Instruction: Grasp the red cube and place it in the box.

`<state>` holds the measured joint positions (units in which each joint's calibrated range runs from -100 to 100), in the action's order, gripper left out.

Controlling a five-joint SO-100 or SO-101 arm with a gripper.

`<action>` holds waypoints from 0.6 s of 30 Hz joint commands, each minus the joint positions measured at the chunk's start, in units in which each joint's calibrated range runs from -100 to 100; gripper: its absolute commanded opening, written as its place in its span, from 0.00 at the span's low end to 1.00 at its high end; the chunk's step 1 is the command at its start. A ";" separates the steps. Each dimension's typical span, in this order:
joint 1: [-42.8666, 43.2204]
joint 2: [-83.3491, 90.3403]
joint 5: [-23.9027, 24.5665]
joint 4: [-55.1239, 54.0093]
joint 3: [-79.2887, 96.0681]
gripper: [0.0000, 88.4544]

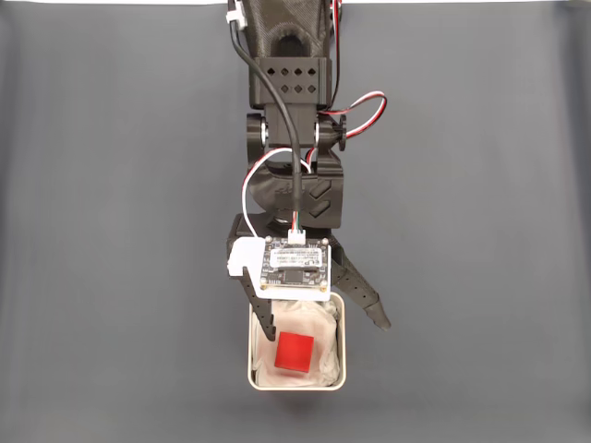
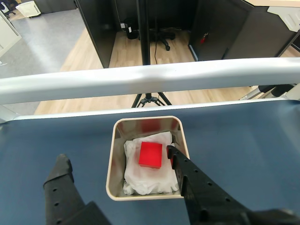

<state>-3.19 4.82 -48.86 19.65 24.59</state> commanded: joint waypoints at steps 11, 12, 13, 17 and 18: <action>-1.36 1.85 -0.05 -1.54 -0.23 0.51; -1.36 1.94 -0.10 -1.54 -0.23 0.50; -1.36 2.20 -0.29 -1.45 -0.14 0.46; -0.93 5.49 -1.81 -1.37 2.05 0.17; -0.72 7.40 -1.90 -1.29 3.05 0.12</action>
<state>-3.71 5.25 -49.69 19.25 26.58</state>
